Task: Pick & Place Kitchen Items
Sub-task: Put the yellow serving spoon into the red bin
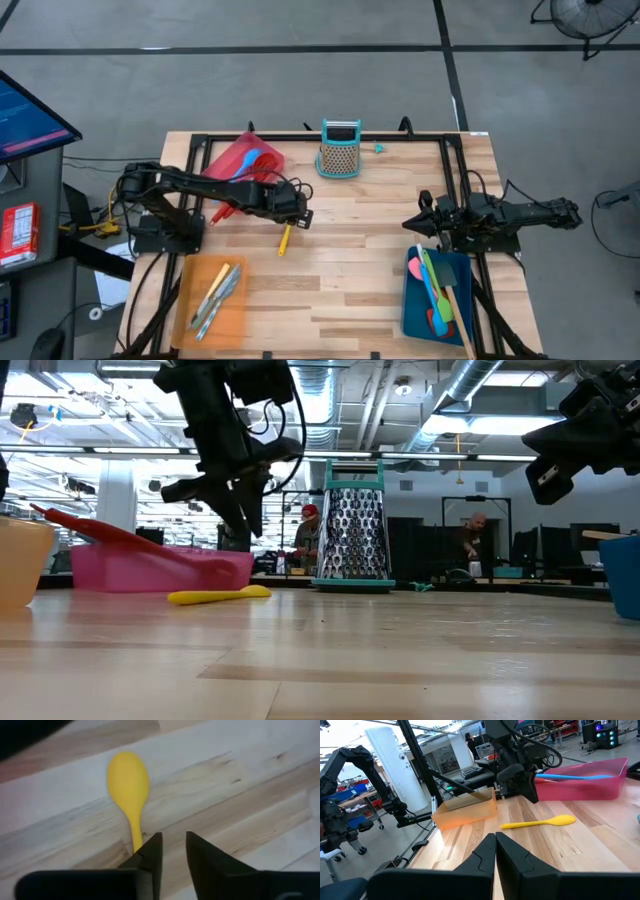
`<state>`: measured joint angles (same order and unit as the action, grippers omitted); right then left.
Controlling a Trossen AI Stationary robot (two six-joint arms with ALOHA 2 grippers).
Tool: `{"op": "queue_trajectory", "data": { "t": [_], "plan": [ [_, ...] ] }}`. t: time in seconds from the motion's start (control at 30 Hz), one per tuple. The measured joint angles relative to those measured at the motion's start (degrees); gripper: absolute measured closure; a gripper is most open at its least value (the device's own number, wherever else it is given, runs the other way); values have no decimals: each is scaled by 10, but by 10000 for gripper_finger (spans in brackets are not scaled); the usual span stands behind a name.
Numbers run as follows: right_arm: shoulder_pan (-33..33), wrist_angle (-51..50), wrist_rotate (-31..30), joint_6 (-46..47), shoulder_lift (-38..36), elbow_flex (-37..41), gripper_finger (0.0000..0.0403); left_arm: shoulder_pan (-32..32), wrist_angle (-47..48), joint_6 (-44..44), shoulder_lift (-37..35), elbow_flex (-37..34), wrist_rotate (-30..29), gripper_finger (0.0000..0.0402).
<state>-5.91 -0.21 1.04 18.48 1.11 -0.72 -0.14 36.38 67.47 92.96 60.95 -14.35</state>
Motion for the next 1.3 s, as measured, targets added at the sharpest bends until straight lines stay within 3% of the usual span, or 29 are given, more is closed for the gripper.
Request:
{"op": "queue_trajectory", "data": {
  "t": [0.33,0.53,0.83,1.3],
  "plan": [
    [0,0,0,0,0,0,393,-22,6,-53,45,0,23,220],
    [0,0,0,0,0,0,393,-21,8,-11,97,0,56,208],
    [0,0,0,0,0,0,393,-21,27,5,124,3,93,237],
    [0,0,0,0,0,0,393,-17,45,-9,129,2,106,389]
  ]
}}
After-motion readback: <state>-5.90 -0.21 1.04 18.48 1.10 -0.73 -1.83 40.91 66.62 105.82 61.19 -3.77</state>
